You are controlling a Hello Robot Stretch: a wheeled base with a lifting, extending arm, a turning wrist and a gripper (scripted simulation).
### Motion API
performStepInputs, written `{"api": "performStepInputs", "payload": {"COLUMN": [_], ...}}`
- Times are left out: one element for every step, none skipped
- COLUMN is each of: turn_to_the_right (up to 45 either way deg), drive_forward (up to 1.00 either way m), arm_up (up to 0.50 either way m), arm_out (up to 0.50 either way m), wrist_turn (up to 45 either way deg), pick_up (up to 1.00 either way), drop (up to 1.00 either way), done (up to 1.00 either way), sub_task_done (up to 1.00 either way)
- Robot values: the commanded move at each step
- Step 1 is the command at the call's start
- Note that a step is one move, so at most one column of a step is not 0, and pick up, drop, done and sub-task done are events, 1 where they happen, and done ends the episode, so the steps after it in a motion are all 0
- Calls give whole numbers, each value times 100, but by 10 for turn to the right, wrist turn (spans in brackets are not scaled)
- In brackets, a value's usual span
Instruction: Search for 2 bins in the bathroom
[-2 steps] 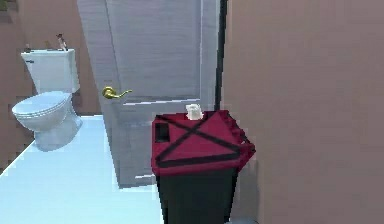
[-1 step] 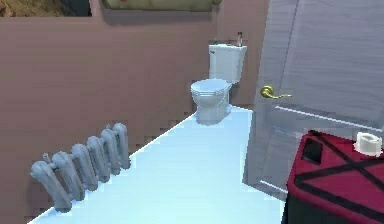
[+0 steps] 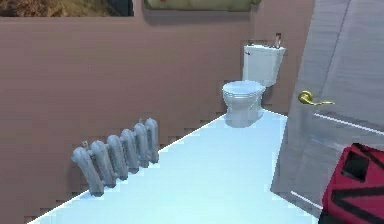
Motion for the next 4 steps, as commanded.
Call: {"api": "performStepInputs", "payload": {"turn_to_the_right": [0,90,30,0], "drive_forward": [20,0,0,100], "arm_up": [0,0,0,0], "arm_out": [0,0,0,0], "wrist_turn": [0,0,0,0], "pick_up": [0,0,0,0], "drop": [0,0,0,0], "done": [0,0,0,0], "sub_task_done": [0,0,0,0]}}
